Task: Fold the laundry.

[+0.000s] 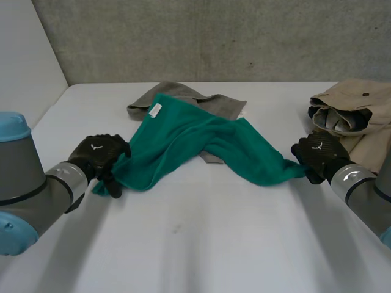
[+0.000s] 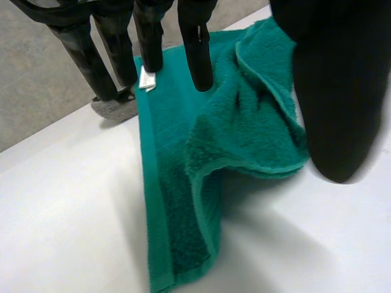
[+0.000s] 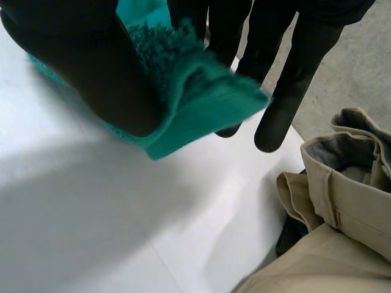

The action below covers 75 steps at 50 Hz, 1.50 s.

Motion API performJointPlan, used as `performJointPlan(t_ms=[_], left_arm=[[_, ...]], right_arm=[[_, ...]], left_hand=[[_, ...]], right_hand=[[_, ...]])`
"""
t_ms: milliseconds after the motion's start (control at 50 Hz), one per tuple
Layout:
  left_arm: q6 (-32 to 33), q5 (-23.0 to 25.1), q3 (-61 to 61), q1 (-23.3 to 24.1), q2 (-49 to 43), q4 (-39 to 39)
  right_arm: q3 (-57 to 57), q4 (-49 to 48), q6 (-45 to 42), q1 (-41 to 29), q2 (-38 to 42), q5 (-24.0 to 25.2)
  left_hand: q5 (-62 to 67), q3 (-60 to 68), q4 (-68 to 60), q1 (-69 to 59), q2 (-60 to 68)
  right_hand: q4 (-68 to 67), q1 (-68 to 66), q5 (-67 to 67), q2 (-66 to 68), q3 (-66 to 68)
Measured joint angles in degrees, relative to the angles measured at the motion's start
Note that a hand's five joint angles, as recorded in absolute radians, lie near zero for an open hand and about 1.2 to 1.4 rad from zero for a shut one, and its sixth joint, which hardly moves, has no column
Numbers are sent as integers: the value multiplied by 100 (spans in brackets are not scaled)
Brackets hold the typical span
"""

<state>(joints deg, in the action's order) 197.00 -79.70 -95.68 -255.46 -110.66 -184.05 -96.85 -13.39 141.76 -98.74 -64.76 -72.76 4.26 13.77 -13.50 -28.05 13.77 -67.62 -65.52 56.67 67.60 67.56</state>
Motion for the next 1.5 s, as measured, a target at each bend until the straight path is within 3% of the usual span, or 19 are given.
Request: performJointPlan(t_ms=[300, 520, 580, 600, 620, 640, 680, 720, 800, 1000, 1040, 1100, 1120, 1200, 1320, 1440, 1500], left_arm=[[449, -554, 691, -396, -747, 387], [430, -340, 1223, -245, -1312, 555], [402, -333, 1365, -204, -1423, 601], [393, -338, 1449, -180, -1488, 622], [390, -347, 1515, -160, -1539, 638], [388, -357, 1566, -146, -1575, 648], [389, -418, 1740, -102, -1681, 661], [392, -500, 1895, -71, -1759, 665], [395, -719, 2215, -35, -1868, 655], [379, -1062, 2985, -17, -1897, 515], [378, -1072, 3162, 29, -1817, 483], [379, -1073, 3224, 53, -1777, 476], [387, -1072, 3367, 133, -1635, 464], [405, -1063, 3489, 310, -1314, 460], [533, -1031, 3532, 583, -715, 459], [714, -966, 3505, 790, -170, 466], [816, -876, 3455, 941, 217, 478]], right_arm=[[7, -59, 574, -218, -74, -188], [8, -57, 547, -194, -67, -178], [13, -47, 552, -192, -72, -174], [18, -35, 551, -193, -78, -174], [21, -22, 548, -195, -85, -174], [24, -9, 543, -197, -92, -175], [27, 81, 491, -205, -135, -180], [25, 199, 410, -209, -190, -185], [-1, 757, 27, -175, -449, -169], [-411, 3957, -1809, 7, -1312, 583], [-363, 4570, -2224, 36, -1346, 826], [-312, 4680, -2284, 42, -1340, 881], [3, 4839, -2247, 40, -1262, 983], [766, 4588, -1571, -101, -1019, 811], [2134, 4132, -457, -584, -427, 222], [3209, 3909, 90, -1089, 302, -171], [4040, 3763, 556, -1470, 1075, -300]], left_hand=[[-141, -178, 209, 0, -218], [-141, -178, 209, 0, -218], [97, 91, -111, 534, 87], [653, 656, -705, 399, 732], [1654, 1673, -1727, -505, 1681], [1654, 1673, -1727, -505, 1681], [3962, 4089, -4071, -2972, 4116], [4536, 4590, -4643, -3435, 4619], [5218, 5313, -5387, -3782, 5350], [5218, 5328, -5405, -3782, 5361], [5218, 5328, -5404, -3782, 5361], [5218, 5328, -5404, -3782, 5361], [5219, 5326, -5392, -3782, 5348], [5209, 5311, -5314, -3781, 5318], [5206, 5310, -5288, -3781, 5279], [5199, 5242, -5240, -3760, 5231], [5198, 5165, -5179, -3760, 5170]], right_hand=[[-103, 0, 38, 40, 73], [-103, 0, 38, 40, 73], [-103, 0, 37, 40, 73], [-103, 0, 37, 40, 73], [-103, 0, 38, 40, 73], [-103, 0, 38, 40, 73], [-103, 0, 38, 40, 73], [-103, 0, 38, 40, 73], [-103, 0, 38, 40, 73], [-40, 37, -17, -22, 11], [1794, 1879, -1847, -2048, -1844], [2689, 2664, -2664, -2845, -2738], [4059, 3937, -4096, -4174, -4054], [4999, 4771, -5063, -5006, -5024], [5018, 4775, -5125, -5063, -5078], [5018, 4775, -5125, -5063, -5078], [5018, 4775, -5124, -5063, -5078]])
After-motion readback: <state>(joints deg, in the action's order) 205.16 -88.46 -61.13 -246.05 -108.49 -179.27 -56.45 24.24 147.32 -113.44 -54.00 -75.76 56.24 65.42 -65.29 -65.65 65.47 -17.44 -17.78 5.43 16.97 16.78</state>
